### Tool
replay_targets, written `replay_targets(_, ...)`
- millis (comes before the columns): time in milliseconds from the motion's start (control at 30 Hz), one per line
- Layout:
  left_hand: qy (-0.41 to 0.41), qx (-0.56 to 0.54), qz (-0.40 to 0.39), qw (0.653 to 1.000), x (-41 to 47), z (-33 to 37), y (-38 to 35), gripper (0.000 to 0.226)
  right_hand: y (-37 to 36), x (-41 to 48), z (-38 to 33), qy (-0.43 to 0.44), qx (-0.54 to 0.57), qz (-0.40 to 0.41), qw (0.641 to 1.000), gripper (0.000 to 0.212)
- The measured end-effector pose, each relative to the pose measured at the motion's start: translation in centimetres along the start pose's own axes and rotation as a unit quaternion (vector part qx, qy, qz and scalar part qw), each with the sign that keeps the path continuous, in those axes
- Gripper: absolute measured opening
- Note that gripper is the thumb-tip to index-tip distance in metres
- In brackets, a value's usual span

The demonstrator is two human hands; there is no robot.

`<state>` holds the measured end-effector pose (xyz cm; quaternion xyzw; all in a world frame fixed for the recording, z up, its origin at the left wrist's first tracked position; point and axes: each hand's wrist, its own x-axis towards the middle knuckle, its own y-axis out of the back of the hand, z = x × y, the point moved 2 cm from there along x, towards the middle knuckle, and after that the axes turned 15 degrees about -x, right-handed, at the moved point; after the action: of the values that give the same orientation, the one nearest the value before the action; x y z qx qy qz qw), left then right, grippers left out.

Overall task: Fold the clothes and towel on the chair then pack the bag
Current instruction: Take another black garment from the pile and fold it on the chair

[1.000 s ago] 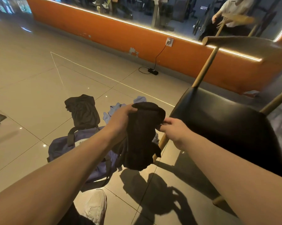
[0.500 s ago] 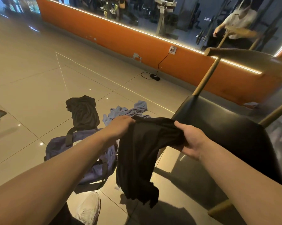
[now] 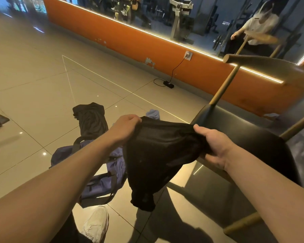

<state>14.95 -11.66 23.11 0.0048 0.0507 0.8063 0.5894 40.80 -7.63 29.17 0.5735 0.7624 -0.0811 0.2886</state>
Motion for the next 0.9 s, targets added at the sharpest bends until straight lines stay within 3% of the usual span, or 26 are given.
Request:
replay_targets(200,-0.022,-0.013,-0.085,0.996,-0.6,0.5,0.1,0.031,0.6,-0.2,-1.0,-0.007,-0.015,0.033,0.999,0.028)
replay_targets(333,-0.079,0.048,-0.134,0.987,-0.9,0.3,0.3,0.018,0.5,-0.5,-1.0,-0.026,0.013,0.037,0.999,0.030)
replay_targets(567,-0.128,0.196,0.008,0.972,0.1,-1.1,0.3,0.028,0.2,-0.7,-0.4,-0.031,0.038,-0.016,0.999,0.033)
replay_targets(733,-0.104,0.250,0.077,0.960,-0.1,-1.7,-0.7,0.029,-1.2,-1.2,-0.4,-0.026,0.038,-0.039,0.998,0.032)
replay_targets(900,-0.047,0.071,0.049,0.995,-0.5,-2.0,-2.0,0.022,-2.3,-0.8,-0.9,-0.015,0.052,-0.052,0.997,0.035)
